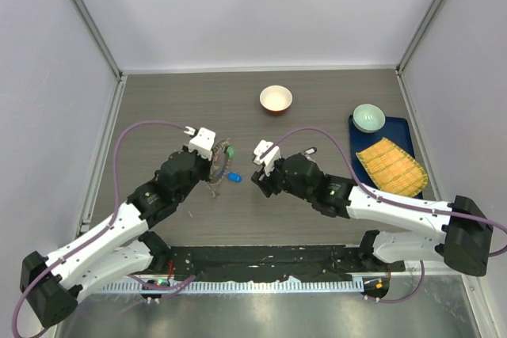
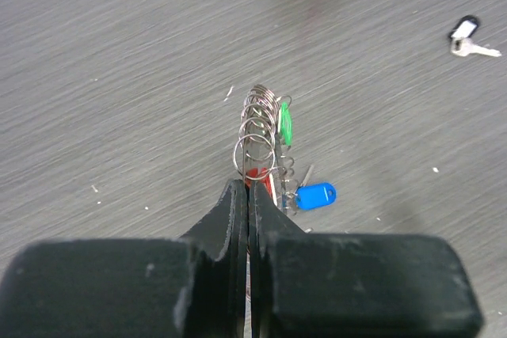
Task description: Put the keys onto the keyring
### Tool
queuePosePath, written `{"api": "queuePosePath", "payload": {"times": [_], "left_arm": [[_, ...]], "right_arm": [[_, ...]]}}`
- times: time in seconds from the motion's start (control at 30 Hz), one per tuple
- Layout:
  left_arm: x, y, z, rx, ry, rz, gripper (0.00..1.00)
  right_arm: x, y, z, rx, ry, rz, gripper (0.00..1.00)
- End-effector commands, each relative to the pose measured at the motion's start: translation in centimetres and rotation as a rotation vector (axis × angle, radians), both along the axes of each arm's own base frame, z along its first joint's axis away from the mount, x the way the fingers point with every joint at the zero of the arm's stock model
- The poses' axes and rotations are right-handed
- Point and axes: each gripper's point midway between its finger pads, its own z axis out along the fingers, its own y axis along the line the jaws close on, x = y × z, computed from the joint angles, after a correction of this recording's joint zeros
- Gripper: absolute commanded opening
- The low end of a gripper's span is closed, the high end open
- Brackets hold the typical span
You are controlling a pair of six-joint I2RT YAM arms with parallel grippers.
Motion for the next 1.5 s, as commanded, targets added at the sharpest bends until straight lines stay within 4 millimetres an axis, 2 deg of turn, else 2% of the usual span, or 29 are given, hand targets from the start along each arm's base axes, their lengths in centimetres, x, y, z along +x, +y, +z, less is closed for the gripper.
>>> {"api": "queuePosePath", "payload": {"times": [0.0,0.03,0.1,0.13,0.27,0.3,0.37,0.4,0.53,0.57,0.6,0.63,0.67,0.7,0.73,0.8,0.87,0.9,0.93,1.0,1.07,1.17,1.2,1.27,1.3,1.37,1.4,1.43,1.47], "left_arm": [[2.5,0.2,2.9,-0.008,-0.072,0.079,0.00],[2.9,-0.2,2.6,-0.033,-0.068,0.082,0.00],[4.2,-0.8,2.9,-0.153,-0.068,0.085,0.00],[4.9,-0.8,2.3,-0.182,-0.047,0.098,0.00],[7.0,-0.2,2.7,-0.334,-0.085,0.138,0.00],[7.8,1.3,2.5,-0.367,-0.085,0.207,0.00],[8.8,2.8,2.2,-0.409,-0.083,0.268,0.00],[9.5,4.7,1.6,-0.432,-0.082,0.332,0.00],[12.1,8.8,-0.1,-0.526,-0.052,0.450,0.05],[12.7,9.2,-1.2,-0.555,-0.024,0.464,0.05],[13.3,11.2,-2.0,-0.588,-0.016,0.513,0.04],[13.9,10.8,-1.5,-0.683,-0.018,0.484,0.05],[14.4,11.3,-1.9,-0.725,-0.001,0.488,0.05],[14.9,11.2,-3.8,-0.750,0.057,0.486,0.05],[15.5,11.4,-3.3,-0.803,0.054,0.467,0.05],[16.1,11.3,-5.1,-0.797,0.090,0.476,0.10],[17.2,10.0,-4.7,-0.808,0.103,0.401,0.12],[18.0,9.2,-6.0,-0.814,0.151,0.371,0.12],[19.1,8.3,-4.8,-0.832,0.152,0.313,0.12],[19.8,7.3,-4.9,-0.883,0.196,0.271,0.14],[20.2,7.3,-5.9,-0.889,0.220,0.292,0.18],[19.4,8.0,-7.8,-0.840,0.275,0.359,0.38],[18.9,8.8,-9.0,-0.804,0.304,0.418,0.46],[18.2,9.7,-8.6,-0.764,0.292,0.463,0.55],[17.4,10.8,-9.6,-0.719,0.325,0.542,0.64],[16.6,11.9,-8.0,-0.682,0.305,0.588,0.72],[15.7,12.8,-8.4,-0.632,0.344,0.649,0.78],[15.3,13.4,-7.7,-0.601,0.339,0.675,0.80],[14.8,13.8,-5.5,-0.594,0.298,0.674,0.84]], "right_arm": [[2.4,-2.6,1.3,0.048,-0.040,-0.204,0.62],[2.8,-3.0,1.3,0.050,-0.040,-0.228,0.68],[3.3,-4.0,1.0,0.059,-0.031,-0.291,0.72],[3.7,-4.5,1.1,0.066,-0.029,-0.314,0.75],[4.0,-6.1,2.0,0.141,-0.020,-0.385,0.85],[4.2,-6.8,1.9,0.157,-0.011,-0.423,0.88],[4.6,-8.0,2.0,0.188,-0.008,-0.477,0.93],[4.7,-8.3,2.0,0.211,0.002,-0.495,0.95],[5.1,-9.3,2.2,0.261,0.023,-0.530,0.98],[5.1,-9.5,2.1,0.264,0.024,-0.535,0.99],[5.1,-9.7,2.3,0.274,0.022,-0.539,0.99],[5.1,-9.8,2.5,0.285,0.024,-0.543,0.99],[5.1,-10.0,2.5,0.292,0.023,-0.547,0.99],[5.0,-10.2,2.9,0.309,0.021,-0.550,0.99],[4.9,-10.2,2.9,0.317,0.024,-0.552,1.00],[4.9,-10.6,3.1,0.337,0.027,-0.567,1.00],[4.8,-11.0,3.2,0.349,0.032,-0.579,1.00],[4.8,-11.1,3.1,0.345,0.032,-0.582,1.00],[4.6,-11.1,3.1,0.348,0.033,-0.578,1.00],[4.6,-11.3,3.2,0.340,0.031,-0.582,1.00],[4.5,-11.6,3.5,0.337,0.031,-0.585,1.00],[4.2,-12.5,4.2,0.363,0.016,-0.602,1.00],[4.2,-12.8,4.3,0.371,0.010,-0.618,1.00],[4.0,-13.3,4.8,0.392,0.000,-0.625,1.00],[4.0,-13.5,5.0,0.407,0.002,-0.637,1.00],[4.1,-13.9,5.6,0.433,0.006,-0.664,1.00],[3.9,-14.0,5.3,0.411,0.014,-0.665,1.00],[3.9,-14.2,5.7,0.403,0.017,-0.671,1.00],[3.9,-14.3,5.8,0.395,0.020,-0.679,1.00]]}}
